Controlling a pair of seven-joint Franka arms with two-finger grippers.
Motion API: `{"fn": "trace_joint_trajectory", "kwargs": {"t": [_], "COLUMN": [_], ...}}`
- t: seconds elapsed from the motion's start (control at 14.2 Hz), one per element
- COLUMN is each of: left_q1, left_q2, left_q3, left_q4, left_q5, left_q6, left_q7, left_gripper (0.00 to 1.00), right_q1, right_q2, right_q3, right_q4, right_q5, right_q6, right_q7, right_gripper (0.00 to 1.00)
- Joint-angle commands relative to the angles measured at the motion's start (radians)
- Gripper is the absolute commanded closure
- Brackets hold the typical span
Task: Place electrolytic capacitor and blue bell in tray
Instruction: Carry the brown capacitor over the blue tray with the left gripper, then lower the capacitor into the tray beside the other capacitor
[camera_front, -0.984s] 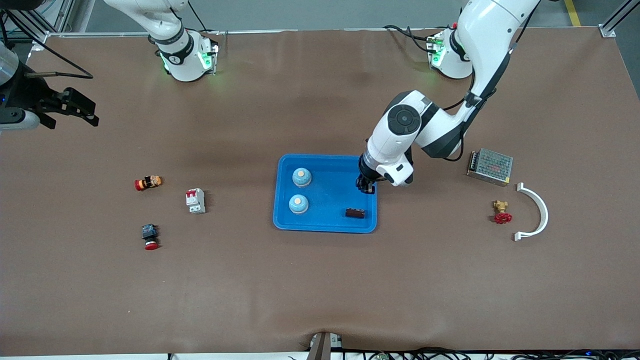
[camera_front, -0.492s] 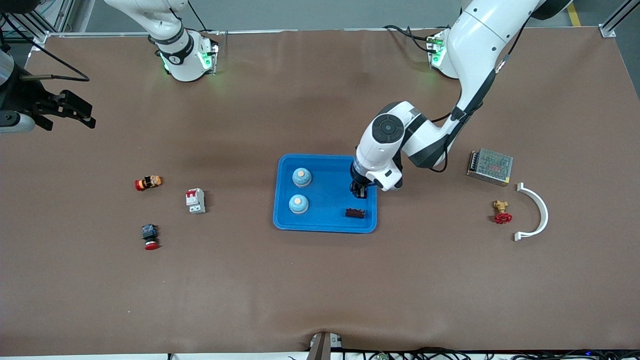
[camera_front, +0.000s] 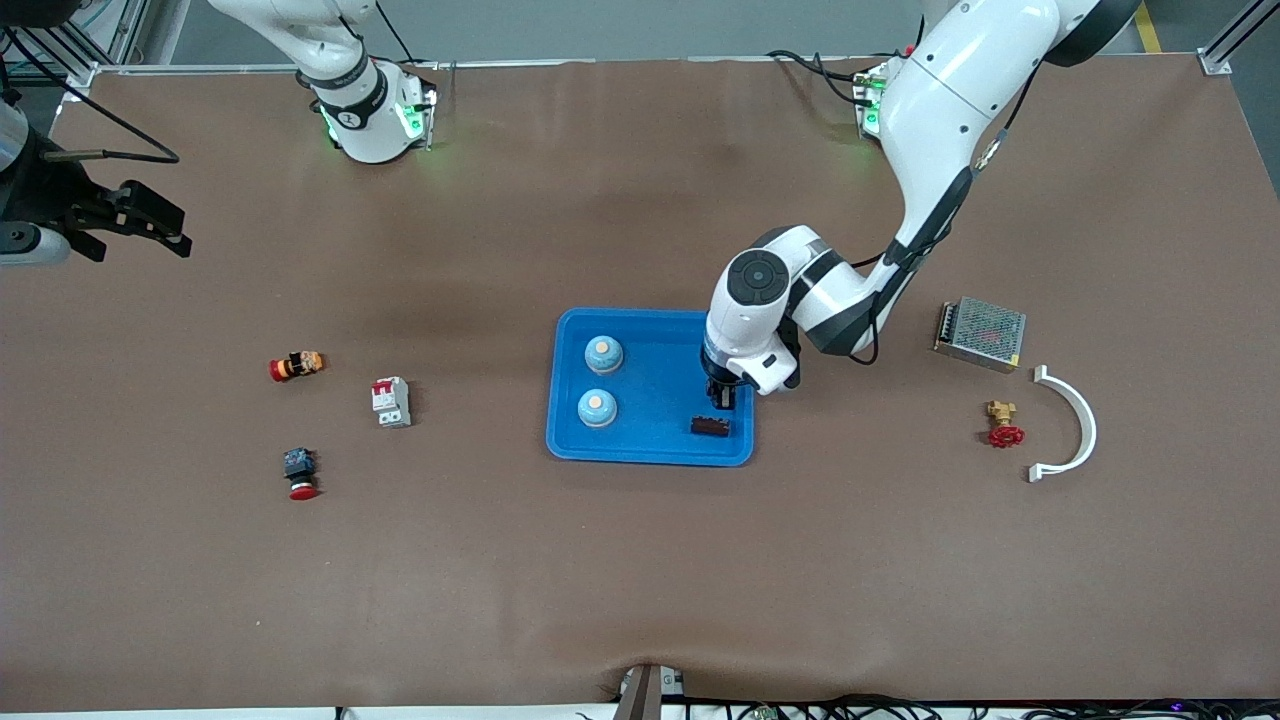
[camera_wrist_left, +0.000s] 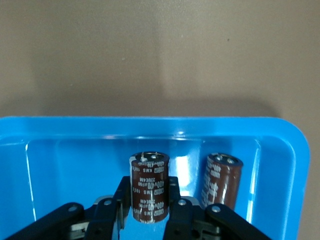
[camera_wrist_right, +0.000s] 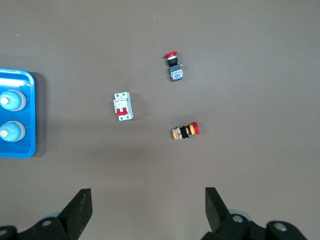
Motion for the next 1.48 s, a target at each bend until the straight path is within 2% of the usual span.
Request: {"fn": "trace_joint_trajectory", "kwargs": {"t": [0.0, 1.05, 1.12, 1.19, 1.26, 1.41], "left_q1": [-0.024, -0.038, -0.038, -0.036, -0.039, -0.036], "left_q2": [0.011, 0.038, 0.036, 0.037, 0.036, 0.033], "left_q3": [0.017, 0.019, 0.02, 0.019, 0.019, 0.017], "left_q4": [0.026, 0.034, 0.034, 0.034, 0.034, 0.035], "left_q5": [0.035, 0.048, 0.074, 0.12, 0.128, 0.124], "left_q6": [-0.012, -0.01, -0.012, -0.012, -0.012, -0.013], "left_q7": [-0.04, -0.04, -0.031, -0.041, -0.043, -0.045], "left_gripper": [1.0, 1.0, 0.9, 0.21, 0.0, 0.0], "right_q1": [-0.014, -0.01, -0.01, -0.01, -0.01, -0.01], "right_q2": [0.016, 0.022, 0.022, 0.022, 0.022, 0.022], "right_q3": [0.012, 0.012, 0.012, 0.012, 0.012, 0.012], "right_q4": [0.029, 0.027, 0.027, 0.027, 0.027, 0.027], "right_q5": [0.004, 0.004, 0.004, 0.004, 0.004, 0.004], "right_q6": [-0.019, -0.021, -0.021, -0.021, -0.021, -0.021], "right_q7": [-0.001, -0.003, -0.003, -0.003, -0.003, -0.003], "right_gripper": [0.0, 0.0, 0.0, 0.0, 0.0, 0.0]}}
